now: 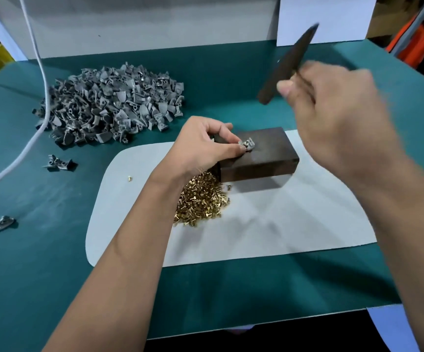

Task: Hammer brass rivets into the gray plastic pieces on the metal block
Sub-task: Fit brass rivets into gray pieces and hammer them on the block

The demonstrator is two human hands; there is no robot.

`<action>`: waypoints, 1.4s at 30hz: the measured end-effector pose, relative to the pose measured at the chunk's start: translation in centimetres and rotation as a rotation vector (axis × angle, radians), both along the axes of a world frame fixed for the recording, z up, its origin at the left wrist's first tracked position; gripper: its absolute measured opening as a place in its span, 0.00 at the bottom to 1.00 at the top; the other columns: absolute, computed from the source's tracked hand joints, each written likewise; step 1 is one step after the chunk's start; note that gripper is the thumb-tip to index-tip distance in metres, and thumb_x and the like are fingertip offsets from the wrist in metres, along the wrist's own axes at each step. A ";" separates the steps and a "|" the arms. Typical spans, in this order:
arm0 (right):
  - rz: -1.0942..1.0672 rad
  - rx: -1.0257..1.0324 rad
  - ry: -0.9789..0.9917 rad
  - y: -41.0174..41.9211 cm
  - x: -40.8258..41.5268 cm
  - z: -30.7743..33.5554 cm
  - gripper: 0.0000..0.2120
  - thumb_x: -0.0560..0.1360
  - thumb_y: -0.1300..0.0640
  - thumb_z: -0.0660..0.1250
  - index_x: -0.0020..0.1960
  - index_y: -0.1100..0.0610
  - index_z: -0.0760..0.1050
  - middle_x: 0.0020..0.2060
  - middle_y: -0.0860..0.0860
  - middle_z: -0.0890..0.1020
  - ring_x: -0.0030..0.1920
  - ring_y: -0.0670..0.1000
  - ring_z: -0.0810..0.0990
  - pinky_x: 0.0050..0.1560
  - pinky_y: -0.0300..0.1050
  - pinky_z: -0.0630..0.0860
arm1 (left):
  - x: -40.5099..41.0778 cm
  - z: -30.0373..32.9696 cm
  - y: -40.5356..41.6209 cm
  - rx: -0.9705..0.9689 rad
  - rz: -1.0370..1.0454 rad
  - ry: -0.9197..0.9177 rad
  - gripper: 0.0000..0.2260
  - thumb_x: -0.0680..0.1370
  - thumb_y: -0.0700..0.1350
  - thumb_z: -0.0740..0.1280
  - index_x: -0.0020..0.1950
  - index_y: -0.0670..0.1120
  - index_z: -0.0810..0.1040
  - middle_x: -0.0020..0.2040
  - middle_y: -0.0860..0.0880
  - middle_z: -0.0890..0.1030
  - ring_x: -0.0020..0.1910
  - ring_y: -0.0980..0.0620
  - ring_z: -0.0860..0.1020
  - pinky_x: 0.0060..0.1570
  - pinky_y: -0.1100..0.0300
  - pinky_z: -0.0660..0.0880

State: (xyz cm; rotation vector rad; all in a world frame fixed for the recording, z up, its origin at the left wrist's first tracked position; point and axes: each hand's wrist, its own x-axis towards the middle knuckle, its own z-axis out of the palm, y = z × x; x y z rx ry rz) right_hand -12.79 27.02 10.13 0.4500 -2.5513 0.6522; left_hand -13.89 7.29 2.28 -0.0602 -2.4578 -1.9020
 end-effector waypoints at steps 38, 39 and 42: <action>-0.442 0.165 -0.221 2.4 -5.0 -7.3 0.10 0.77 0.63 0.67 0.55 0.59 0.84 0.51 0.64 0.82 0.55 0.68 0.78 0.54 0.57 0.76 | -0.1 -0.2 -0.6 -0.006 -0.074 0.071 0.05 0.76 0.43 0.75 0.42 0.52 0.87 0.66 0.53 0.82 0.74 0.63 0.68 0.79 0.48 0.58; -0.395 0.131 -0.160 2.4 -5.0 -7.1 0.09 0.77 0.62 0.66 0.53 0.57 0.84 0.49 0.62 0.84 0.53 0.67 0.78 0.53 0.56 0.77 | -0.1 -0.2 -0.6 0.000 -0.071 0.071 0.05 0.77 0.43 0.75 0.42 0.53 0.87 0.65 0.53 0.82 0.74 0.63 0.68 0.79 0.48 0.58; -0.005 -0.091 0.093 1.8 -4.4 -6.7 0.09 0.81 0.58 0.64 0.52 0.57 0.83 0.47 0.55 0.84 0.50 0.61 0.78 0.53 0.54 0.74 | -0.1 -0.2 -0.5 0.002 -0.056 0.065 0.05 0.77 0.43 0.74 0.42 0.51 0.86 0.65 0.53 0.83 0.74 0.62 0.68 0.79 0.47 0.58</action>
